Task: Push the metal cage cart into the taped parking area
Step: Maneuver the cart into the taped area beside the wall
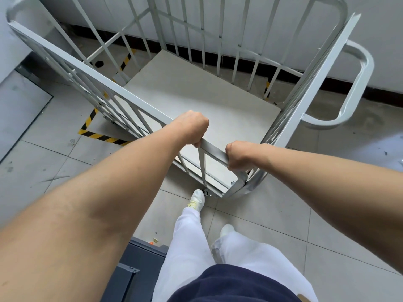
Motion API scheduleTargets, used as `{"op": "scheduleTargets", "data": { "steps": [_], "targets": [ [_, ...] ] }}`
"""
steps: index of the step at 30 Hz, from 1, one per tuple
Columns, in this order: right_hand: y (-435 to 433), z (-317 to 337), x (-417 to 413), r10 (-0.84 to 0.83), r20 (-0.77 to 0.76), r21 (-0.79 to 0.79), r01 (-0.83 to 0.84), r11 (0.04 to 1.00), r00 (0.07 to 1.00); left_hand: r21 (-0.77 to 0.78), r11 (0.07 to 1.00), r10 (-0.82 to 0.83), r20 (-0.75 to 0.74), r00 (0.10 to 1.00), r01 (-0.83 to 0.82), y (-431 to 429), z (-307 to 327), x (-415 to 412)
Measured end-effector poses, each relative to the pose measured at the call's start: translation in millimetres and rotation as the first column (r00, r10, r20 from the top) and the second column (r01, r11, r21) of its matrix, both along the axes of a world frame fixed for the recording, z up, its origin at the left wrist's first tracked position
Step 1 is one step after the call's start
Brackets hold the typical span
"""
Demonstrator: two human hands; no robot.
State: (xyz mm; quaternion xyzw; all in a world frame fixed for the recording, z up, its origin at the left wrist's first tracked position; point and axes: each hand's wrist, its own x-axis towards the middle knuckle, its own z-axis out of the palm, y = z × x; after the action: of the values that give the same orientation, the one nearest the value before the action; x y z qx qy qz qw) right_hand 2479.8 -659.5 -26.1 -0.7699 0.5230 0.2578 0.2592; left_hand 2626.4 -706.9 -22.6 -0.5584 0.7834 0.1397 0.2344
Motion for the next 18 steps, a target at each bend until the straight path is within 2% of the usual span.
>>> {"op": "scheduleTargets", "data": {
  "steps": [12, 18],
  "targets": [
    [5.3, -4.2, -5.4, 0.012, 0.033, -0.043, -0.010, 0.999, 0.999, -0.044, 0.995, 0.090, -0.079, 0.993, -0.093, 2.3, -13.0, 5.0],
    [4.4, -3.7, -6.4, 0.025, 0.040, -0.030, -0.023, 0.999, 0.999, -0.022, 0.993, 0.118, -0.060, 0.991, -0.120, 2.9, -8.3, 2.1]
  ]
}}
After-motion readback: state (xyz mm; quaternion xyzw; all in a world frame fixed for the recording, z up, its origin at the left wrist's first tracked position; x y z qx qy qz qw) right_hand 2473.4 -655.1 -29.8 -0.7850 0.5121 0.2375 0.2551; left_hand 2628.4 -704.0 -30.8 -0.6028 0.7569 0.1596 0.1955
